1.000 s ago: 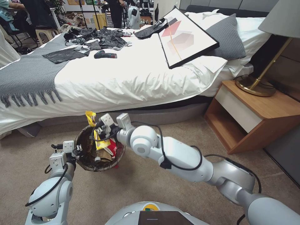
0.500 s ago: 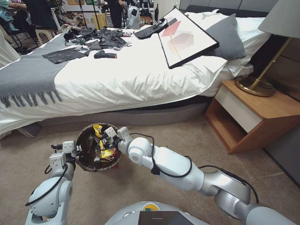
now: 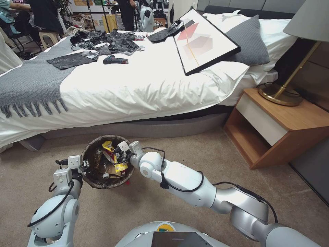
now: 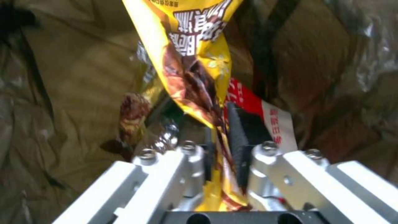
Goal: Pick up the trash bin, then pick up the garbage from the floor and place it into the trash bin.
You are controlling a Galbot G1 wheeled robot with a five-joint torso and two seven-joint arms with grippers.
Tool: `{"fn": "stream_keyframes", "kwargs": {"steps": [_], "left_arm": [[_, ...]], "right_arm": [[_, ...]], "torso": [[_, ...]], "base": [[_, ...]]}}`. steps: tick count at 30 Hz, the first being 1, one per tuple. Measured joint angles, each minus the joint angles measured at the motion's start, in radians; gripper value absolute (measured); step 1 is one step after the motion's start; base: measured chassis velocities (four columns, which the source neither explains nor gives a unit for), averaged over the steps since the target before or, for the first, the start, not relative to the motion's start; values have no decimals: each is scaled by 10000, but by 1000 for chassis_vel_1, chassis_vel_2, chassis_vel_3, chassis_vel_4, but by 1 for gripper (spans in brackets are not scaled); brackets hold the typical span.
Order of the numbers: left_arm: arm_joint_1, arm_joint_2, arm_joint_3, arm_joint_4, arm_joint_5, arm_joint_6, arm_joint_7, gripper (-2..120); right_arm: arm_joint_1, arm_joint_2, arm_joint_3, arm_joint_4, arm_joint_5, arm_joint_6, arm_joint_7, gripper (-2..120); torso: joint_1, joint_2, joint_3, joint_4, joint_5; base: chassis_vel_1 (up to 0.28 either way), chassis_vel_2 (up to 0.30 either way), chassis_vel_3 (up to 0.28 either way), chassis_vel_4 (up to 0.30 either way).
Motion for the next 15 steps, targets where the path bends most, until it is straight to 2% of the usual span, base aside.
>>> {"fn": "stream_keyframes", "kwargs": {"steps": [3, 4, 12, 13, 14, 15], "left_arm": [[0, 33, -7, -13, -15, 8, -2, 4], [0, 33, -7, -13, -15, 8, -2, 4], [11, 43, -23, -42, -48, 30, -2, 4], [11, 43, -23, -42, -48, 30, -2, 4], [18, 51, -33, -44, -57, 31, -3, 4], [18, 51, -33, -44, -57, 31, -3, 4]], "right_arm": [[58, 5, 37, 403, 283, -10, 236, 29], [58, 5, 37, 403, 283, -10, 236, 29], [364, 10, 37, 1262, 891, -175, 674, 61], [364, 10, 37, 1262, 891, -175, 674, 61], [468, 2, 38, 1518, 1044, -262, 785, 69], [468, 2, 38, 1518, 1044, -262, 785, 69]], "torso": [[0, 0, 0, -1, 1], [0, 0, 0, -1, 1], [0, 0, 0, 0, 0], [0, 0, 0, 0, 0], [0, 0, 0, 0, 0], [0, 0, 0, 0, 0]], "base": [[0, 0, 0, 0], [0, 0, 0, 0], [0, 0, 0, 0], [0, 0, 0, 0], [0, 0, 0, 0], [0, 0, 0, 0]]}}
